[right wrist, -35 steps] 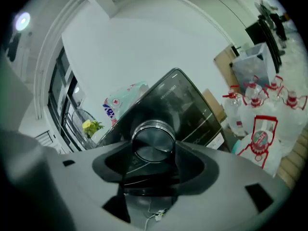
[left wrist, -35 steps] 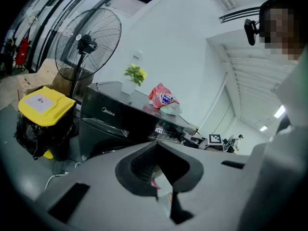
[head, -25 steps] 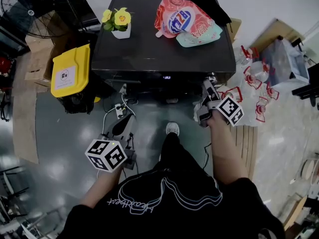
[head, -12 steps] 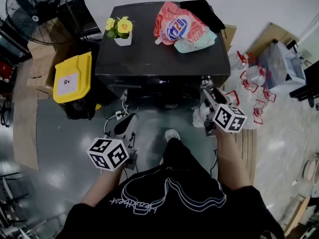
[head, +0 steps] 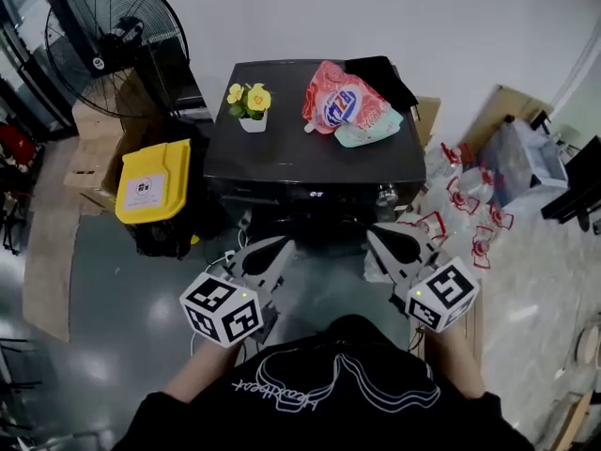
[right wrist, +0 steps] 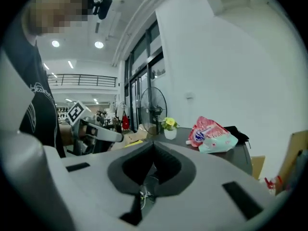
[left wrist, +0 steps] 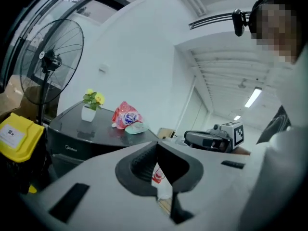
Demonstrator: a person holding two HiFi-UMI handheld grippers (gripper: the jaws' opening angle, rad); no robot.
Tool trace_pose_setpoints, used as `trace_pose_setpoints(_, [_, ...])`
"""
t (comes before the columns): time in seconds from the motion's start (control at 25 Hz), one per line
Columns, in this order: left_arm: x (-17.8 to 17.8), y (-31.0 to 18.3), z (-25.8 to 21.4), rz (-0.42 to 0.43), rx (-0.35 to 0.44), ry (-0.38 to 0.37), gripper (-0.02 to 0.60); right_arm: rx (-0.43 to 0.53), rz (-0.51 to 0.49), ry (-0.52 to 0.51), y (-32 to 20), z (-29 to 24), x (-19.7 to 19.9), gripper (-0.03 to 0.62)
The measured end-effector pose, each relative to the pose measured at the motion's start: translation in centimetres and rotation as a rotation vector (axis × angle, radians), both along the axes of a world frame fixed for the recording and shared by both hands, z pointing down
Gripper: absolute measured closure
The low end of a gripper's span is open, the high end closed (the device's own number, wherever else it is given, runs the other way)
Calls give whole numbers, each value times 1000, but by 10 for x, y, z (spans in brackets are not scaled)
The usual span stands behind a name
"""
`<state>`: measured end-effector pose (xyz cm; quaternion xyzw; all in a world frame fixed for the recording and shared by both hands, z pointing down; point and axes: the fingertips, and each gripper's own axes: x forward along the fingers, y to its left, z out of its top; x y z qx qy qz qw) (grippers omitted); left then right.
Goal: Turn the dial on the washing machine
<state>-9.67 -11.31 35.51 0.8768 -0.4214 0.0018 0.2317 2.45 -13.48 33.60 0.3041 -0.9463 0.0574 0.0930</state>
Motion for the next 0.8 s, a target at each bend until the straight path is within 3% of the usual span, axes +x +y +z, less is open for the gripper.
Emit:
trace_pose_setpoints(0.2, [20, 20, -53, 75, 79, 60, 577, -2, -81, -68, 29, -26, -10, 591])
trace_pose_setpoints(0.36, [35, 33, -74, 96, 106, 56, 577, -17, -81, -105, 40, -37, -5, 591])
trace_pose_setpoints(0.56, [50, 41, -76, 84, 94, 58, 577, -36, -81, -161, 50, -53, 12, 591])
trace_pose_setpoints(0.8, [55, 51, -77, 49, 80, 66, 577, -41, -85, -155, 66, -56, 21, 591])
